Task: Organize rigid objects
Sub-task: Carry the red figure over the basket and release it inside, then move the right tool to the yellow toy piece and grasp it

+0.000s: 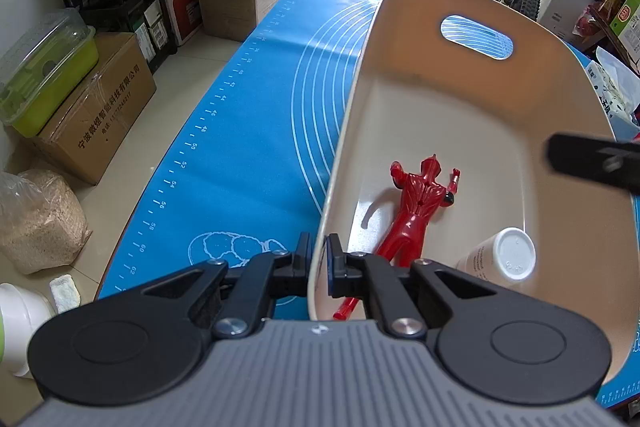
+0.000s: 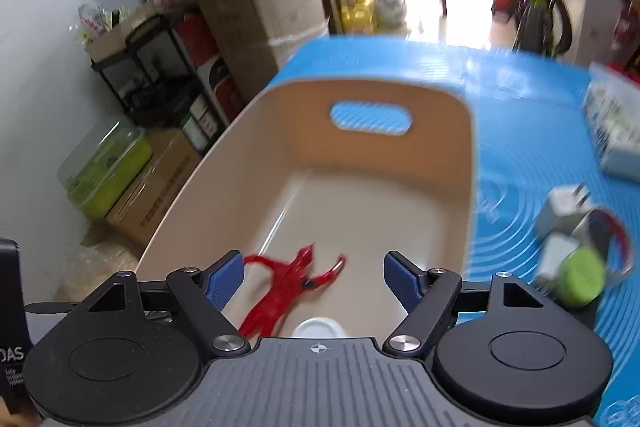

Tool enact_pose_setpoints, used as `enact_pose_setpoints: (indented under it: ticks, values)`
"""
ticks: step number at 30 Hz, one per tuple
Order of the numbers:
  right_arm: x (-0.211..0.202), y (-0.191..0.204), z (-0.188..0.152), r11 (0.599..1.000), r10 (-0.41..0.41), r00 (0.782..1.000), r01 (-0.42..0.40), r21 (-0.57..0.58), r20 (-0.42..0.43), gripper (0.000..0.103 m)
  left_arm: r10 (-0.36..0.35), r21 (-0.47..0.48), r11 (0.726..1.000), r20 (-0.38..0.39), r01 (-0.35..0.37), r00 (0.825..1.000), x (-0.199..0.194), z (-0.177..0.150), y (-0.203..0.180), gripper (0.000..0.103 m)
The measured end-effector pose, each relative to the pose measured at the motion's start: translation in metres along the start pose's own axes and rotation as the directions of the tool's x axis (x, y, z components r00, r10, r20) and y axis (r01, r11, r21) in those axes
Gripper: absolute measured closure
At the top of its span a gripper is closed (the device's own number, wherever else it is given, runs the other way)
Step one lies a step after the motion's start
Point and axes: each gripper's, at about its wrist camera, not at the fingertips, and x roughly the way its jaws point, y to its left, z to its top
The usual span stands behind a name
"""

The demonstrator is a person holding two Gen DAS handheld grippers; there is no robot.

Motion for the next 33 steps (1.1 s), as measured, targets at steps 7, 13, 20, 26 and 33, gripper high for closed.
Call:
enact_pose_setpoints:
  ticks: [7, 13, 20, 26, 33]
  values:
    - [-0.033, -0.037, 0.003, 0.997, -0.063, 0.996, 0.06, 0.046, 0.065, 0.02, 0.001, 0.0, 1.0, 0.0, -0.001, 1.0, 0.0, 0.0, 0.0, 0.094]
    - [-0.042, -0.072, -0.016, 0.988, -0.141, 0.988, 0.136, 0.074, 0.06, 0.019, 0.001, -0.001, 1.0, 0.0, -0.001, 1.0, 0.0, 0.0, 0.001, 0.094]
    - [-0.033, -0.117, -0.062, 0.971, -0.215, 0.976, 0.216, 0.102, -0.021, 0.019, -0.004, -0.005, 1.0, 0.002, 0.004, 1.0, 0.0, -0.001, 0.001, 0.094]
    - [-0.012, -0.138, -0.095, 0.964, -0.232, 0.967, 0.242, 0.108, -0.102, 0.02, -0.004, -0.006, 1.0, 0.002, 0.004, 1.0, 0.0, -0.001, 0.002, 0.094]
    - [0.008, -0.141, -0.105, 0.971, -0.216, 0.966, 0.228, 0.076, -0.14, 0.021, -0.004, -0.006, 1.0, 0.002, 0.004, 1.0, 0.0, -0.001, 0.002, 0.094]
